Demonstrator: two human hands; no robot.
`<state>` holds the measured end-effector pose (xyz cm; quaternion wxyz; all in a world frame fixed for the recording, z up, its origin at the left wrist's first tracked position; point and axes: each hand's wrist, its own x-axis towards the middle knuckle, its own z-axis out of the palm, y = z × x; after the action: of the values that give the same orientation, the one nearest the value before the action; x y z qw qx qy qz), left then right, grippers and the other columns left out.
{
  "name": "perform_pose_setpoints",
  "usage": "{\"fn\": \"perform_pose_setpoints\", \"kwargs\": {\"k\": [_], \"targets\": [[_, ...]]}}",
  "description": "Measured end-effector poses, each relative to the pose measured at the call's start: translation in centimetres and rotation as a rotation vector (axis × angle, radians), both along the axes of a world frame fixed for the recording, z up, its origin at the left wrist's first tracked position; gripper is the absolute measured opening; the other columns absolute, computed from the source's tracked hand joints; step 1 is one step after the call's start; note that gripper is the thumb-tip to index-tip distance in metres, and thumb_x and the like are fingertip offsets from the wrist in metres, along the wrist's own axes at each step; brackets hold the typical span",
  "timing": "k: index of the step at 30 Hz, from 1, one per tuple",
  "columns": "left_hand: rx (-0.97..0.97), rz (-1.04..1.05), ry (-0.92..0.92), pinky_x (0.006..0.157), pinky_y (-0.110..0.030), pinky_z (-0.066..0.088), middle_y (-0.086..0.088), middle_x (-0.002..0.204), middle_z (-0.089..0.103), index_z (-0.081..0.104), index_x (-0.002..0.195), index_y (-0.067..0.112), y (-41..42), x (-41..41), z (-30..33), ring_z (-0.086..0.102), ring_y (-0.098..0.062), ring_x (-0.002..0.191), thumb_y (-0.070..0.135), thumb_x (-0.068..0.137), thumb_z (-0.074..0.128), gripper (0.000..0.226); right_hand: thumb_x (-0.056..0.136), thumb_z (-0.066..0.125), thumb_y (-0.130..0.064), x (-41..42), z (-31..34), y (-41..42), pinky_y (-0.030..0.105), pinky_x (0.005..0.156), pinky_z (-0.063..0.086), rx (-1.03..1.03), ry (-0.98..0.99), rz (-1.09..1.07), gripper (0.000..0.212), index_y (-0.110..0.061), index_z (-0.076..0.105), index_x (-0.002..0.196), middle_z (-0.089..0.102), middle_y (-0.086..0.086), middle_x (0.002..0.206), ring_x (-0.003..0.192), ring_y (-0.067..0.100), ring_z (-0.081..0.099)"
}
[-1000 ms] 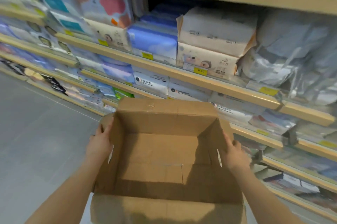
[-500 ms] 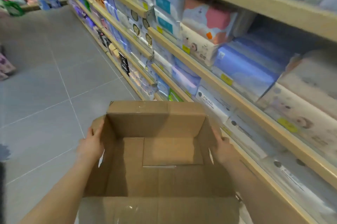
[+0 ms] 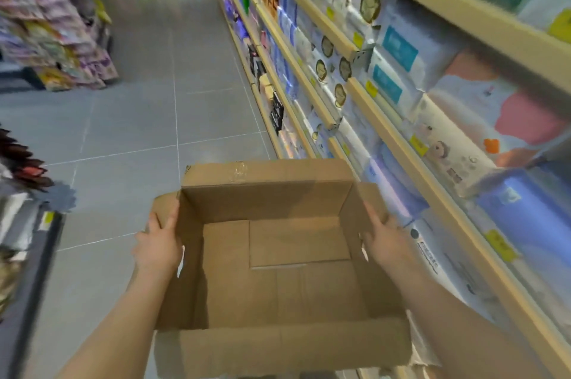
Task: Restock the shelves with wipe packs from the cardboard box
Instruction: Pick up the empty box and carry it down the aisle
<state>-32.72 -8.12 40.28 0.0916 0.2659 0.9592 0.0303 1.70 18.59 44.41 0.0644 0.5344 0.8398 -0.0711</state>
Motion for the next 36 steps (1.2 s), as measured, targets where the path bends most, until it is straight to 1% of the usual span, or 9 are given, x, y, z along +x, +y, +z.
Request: {"fn": "perform_pose_setpoints", "kwargs": {"k": [5, 11, 14, 17, 21, 24, 27, 33, 36], "targets": [[0.02, 0.104, 0.019, 0.084, -0.046, 0.048, -0.014, 0.154, 0.009, -0.007, 0.146, 0.042, 1.0, -2.1, 1.8, 0.042, -0.039, 0.113, 0.024, 0.092, 0.048, 0.079, 0.096, 0.043, -0.037, -5.2, 1.3, 3.7, 0.042, 0.084, 0.047, 0.066, 0.008, 0.098, 0.071, -0.041, -0.005, 0.148, 0.034, 0.023, 0.139, 0.111, 0.04, 0.05], [0.018, 0.18, 0.036, 0.089, -0.051, 0.047, -0.016, 0.154, 0.01, -0.009, 0.145, 0.042, 3.6, -5.7, 2.2, 0.039, -0.04, 0.12, 0.024, 0.093, 0.047, 0.079, 0.096, 0.044, -0.038, -12.0, 2.1, 8.3, 0.042, 0.087, 0.045, 0.1, -0.012, 0.153, 0.071, -0.042, -0.004, 0.147, 0.031, 0.022, 0.141, 0.114, 0.039, 0.048], [0.017, 0.214, 0.053, 0.087, -0.05, 0.049, -0.015, 0.154, 0.01, -0.011, 0.145, 0.042, 5.9, -8.6, 1.9, 0.042, -0.04, 0.117, 0.026, 0.092, 0.049, 0.082, 0.096, 0.043, -0.04, -15.8, 1.7, 10.9, 0.043, 0.091, 0.042, 0.149, -0.046, 0.168, 0.069, -0.042, -0.003, 0.148, 0.027, 0.022, 0.144, 0.117, 0.038, 0.046], [0.036, 0.24, 0.071, 0.084, -0.049, 0.051, -0.015, 0.154, 0.01, -0.013, 0.142, 0.046, 9.0, -12.2, 1.8, 0.045, -0.04, 0.113, 0.027, 0.09, 0.053, 0.087, 0.096, 0.044, -0.04, -20.2, 1.2, 14.9, 0.046, 0.093, 0.043, 0.154, -0.01, 0.2, 0.07, -0.042, -0.002, 0.148, 0.022, 0.022, 0.148, 0.122, 0.039, 0.042], [0.002, 0.272, 0.109, 0.084, -0.046, 0.05, -0.016, 0.155, 0.007, -0.012, 0.144, 0.045, 13.6, -16.5, 3.3, 0.046, -0.038, 0.113, 0.029, 0.09, 0.054, 0.087, 0.097, 0.04, -0.04, -26.1, 1.3, 20.6, 0.046, 0.094, 0.044, 0.139, -0.055, 0.254, 0.07, -0.039, -0.008, 0.147, 0.023, 0.023, 0.148, 0.124, 0.039, 0.042], [-0.031, 0.3, 0.135, 0.086, -0.045, 0.046, -0.015, 0.155, 0.007, -0.009, 0.144, 0.045, 16.6, -20.9, 5.0, 0.044, -0.036, 0.113, 0.025, 0.091, 0.053, 0.084, 0.097, 0.041, -0.039, -31.0, 1.9, 24.3, 0.047, 0.094, 0.045, 0.1, -0.03, 0.272, 0.07, -0.04, -0.007, 0.148, 0.023, 0.023, 0.148, 0.121, 0.04, 0.044], [-0.06, 0.333, 0.141, 0.088, -0.046, 0.042, -0.012, 0.156, 0.006, -0.008, 0.144, 0.046, 19.6, -25.1, 6.5, 0.04, -0.036, 0.118, 0.021, 0.093, 0.05, 0.081, 0.097, 0.041, -0.039, -35.8, 2.6, 27.5, 0.048, 0.094, 0.045, 0.1, -0.012, 0.286, 0.07, -0.04, -0.007, 0.148, 0.025, 0.024, 0.147, 0.12, 0.041, 0.044], [0.003, 0.319, 0.156, 0.089, -0.049, 0.04, -0.013, 0.155, 0.009, 0.0, 0.145, 0.046, 25.2, -36.9, 7.6, 0.037, -0.041, 0.119, 0.02, 0.092, 0.049, 0.077, 0.096, 0.042, -0.037, -46.5, 4.1, 33.4, 0.049, 0.093, 0.045, 0.12, 0.038, 0.271, 0.071, -0.043, -0.007, 0.147, 0.023, 0.023, 0.148, 0.122, 0.042, 0.043], [0.037, 0.282, 0.168, 0.091, -0.05, 0.041, -0.013, 0.155, 0.01, 0.001, 0.145, 0.045, 28.7, -44.3, 8.3, 0.038, -0.042, 0.12, 0.018, 0.092, 0.048, 0.075, 0.094, 0.046, -0.035, -53.0, 4.9, 36.5, 0.052, 0.091, 0.046, 0.129, 0.106, 0.251, 0.073, -0.046, -0.005, 0.146, 0.027, 0.024, 0.145, 0.119, 0.043, 0.045]]}}
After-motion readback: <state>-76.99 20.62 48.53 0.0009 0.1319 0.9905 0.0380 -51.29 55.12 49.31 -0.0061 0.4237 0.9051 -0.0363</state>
